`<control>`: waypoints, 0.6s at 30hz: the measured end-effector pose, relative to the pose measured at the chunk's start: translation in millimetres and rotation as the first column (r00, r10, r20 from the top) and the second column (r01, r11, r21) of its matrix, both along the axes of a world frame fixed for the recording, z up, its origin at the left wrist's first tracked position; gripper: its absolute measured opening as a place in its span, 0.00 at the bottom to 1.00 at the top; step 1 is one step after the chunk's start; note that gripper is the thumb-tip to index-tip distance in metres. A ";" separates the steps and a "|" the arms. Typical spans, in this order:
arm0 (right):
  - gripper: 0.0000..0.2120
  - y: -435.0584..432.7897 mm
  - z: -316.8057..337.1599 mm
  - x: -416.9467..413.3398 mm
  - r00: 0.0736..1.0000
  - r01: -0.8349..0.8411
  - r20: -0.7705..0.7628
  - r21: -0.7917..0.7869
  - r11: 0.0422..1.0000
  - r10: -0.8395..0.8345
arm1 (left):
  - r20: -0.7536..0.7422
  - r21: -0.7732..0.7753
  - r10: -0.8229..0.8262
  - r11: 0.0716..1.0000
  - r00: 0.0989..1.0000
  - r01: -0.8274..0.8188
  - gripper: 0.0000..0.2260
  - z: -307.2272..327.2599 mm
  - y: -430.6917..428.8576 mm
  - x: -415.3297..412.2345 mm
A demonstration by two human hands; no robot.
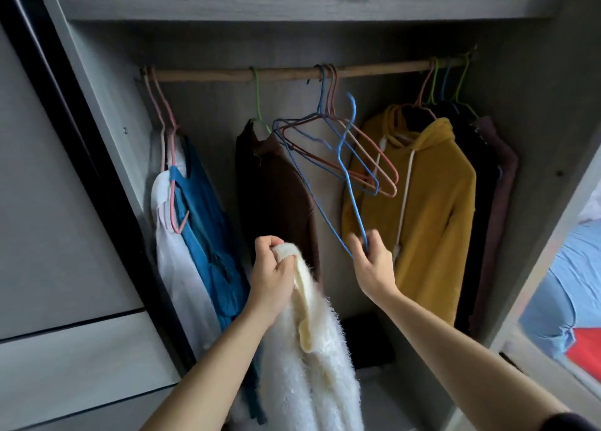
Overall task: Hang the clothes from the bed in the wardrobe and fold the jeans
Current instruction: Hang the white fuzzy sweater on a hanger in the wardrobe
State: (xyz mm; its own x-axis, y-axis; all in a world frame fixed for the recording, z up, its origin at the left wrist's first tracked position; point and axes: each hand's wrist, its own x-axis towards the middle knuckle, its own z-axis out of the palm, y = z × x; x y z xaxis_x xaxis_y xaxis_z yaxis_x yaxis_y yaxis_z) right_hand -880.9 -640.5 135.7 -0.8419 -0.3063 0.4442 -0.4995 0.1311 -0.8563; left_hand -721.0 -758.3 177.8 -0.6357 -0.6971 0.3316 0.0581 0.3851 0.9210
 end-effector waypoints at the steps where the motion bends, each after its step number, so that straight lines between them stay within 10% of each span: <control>1: 0.19 5.6 -16.6 1.4 0.997 0.012 0.071 0.053 0.999 -0.016 | 0.010 0.007 -0.007 1.000 1.000 0.007 0.08 -0.8 1.5 -0.7; 8: 0.21 51.7 -40.0 27.6 0.990 0.119 0.070 0.079 0.990 -0.124 | 0.032 -0.031 -0.067 0.997 0.997 0.068 0.09 -10.1 7.2 -7.9; 18: 0.12 142.8 -64.8 109.0 0.875 0.046 0.484 -0.065 0.997 -0.009 | 0.058 0.047 -0.117 0.992 0.991 0.114 0.10 -55.5 46.3 -38.4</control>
